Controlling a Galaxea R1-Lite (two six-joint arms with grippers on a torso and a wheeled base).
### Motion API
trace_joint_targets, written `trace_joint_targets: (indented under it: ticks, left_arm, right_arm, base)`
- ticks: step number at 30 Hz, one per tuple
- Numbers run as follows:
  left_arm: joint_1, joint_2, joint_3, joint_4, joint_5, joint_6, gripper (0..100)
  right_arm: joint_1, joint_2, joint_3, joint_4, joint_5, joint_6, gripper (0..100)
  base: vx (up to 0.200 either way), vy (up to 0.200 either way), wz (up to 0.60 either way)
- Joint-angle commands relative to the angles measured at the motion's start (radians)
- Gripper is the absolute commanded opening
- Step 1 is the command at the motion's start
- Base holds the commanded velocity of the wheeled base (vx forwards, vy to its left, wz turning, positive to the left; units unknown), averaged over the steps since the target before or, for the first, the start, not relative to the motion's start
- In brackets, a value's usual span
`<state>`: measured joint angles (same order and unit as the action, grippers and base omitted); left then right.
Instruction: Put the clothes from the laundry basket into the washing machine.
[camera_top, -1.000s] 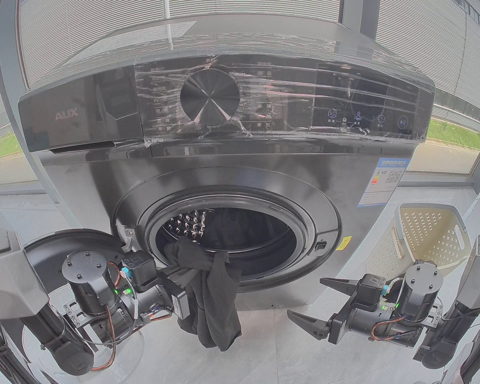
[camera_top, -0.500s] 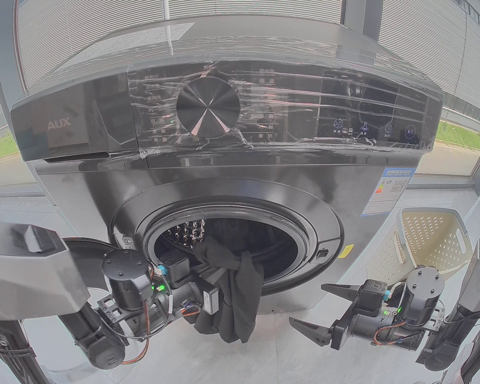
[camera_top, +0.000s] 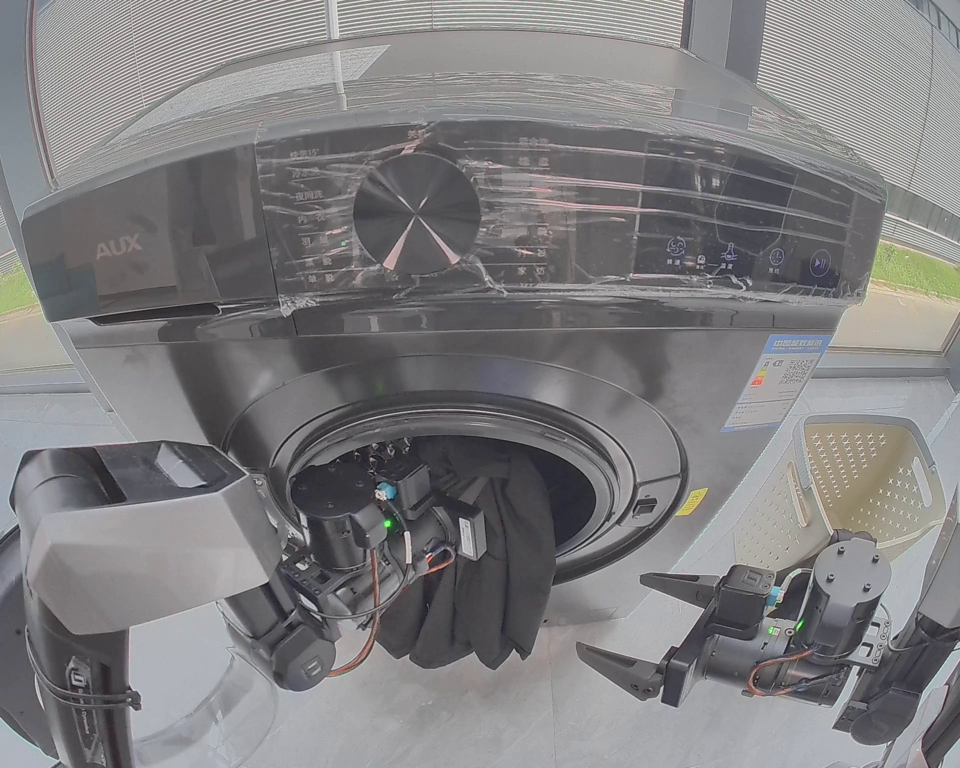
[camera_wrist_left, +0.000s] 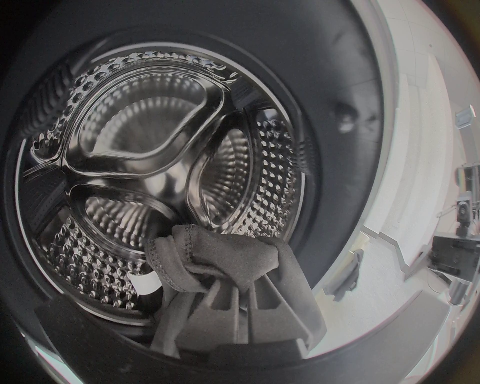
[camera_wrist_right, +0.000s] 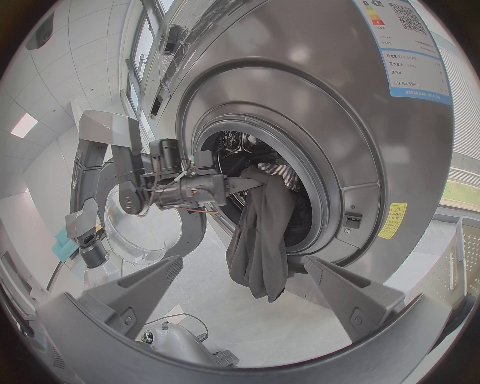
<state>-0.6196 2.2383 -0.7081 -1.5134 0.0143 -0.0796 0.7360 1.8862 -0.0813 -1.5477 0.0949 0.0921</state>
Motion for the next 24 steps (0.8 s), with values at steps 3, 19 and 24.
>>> trace_joint_targets:
  ticks: [3,19,24]
  left_arm:
    - [0.003,0.158,-0.189,0.006,0.036,-0.017,0]
    - [0.06,0.368,-0.689,0.28,0.039,-0.011,0]
    - [0.087,0.417,-0.809,0.349,0.075,-0.008,0]
  right_arm:
    - [0.002,0.001,-0.002,0.0,0.0,0.0,100]
    - [0.003,0.008,-0.006,0.0,0.0,-0.002,100]
    - [0.003,0.004,-0.008,0.0,0.002,-0.003,100]
  base:
    - [0.0,0.0,0.0]
    - [0.0,0.0,0.0]
    - [0.0,0.0,0.0]
